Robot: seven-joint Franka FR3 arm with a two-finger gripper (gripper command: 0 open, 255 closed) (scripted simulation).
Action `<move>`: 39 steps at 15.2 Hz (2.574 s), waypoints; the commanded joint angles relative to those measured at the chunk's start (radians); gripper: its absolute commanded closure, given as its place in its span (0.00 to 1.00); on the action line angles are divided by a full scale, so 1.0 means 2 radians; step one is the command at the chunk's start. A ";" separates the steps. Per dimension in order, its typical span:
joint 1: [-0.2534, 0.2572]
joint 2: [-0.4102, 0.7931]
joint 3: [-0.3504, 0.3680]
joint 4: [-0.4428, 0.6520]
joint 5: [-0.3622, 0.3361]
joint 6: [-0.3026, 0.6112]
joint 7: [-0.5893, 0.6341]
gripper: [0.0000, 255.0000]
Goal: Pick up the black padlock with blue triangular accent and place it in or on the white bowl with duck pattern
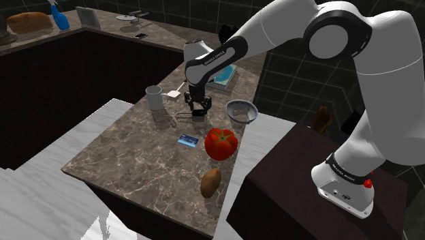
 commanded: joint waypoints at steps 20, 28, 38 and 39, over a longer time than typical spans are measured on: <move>0.004 -0.077 -0.006 0.015 -0.010 -0.093 0.006 1.00; -0.008 -0.152 -0.017 -0.074 -0.016 -0.079 -0.017 1.00; -0.045 -0.288 -0.053 -0.257 -0.042 -0.031 -0.081 1.00; -0.050 -0.300 -0.057 -0.272 -0.046 -0.028 -0.088 1.00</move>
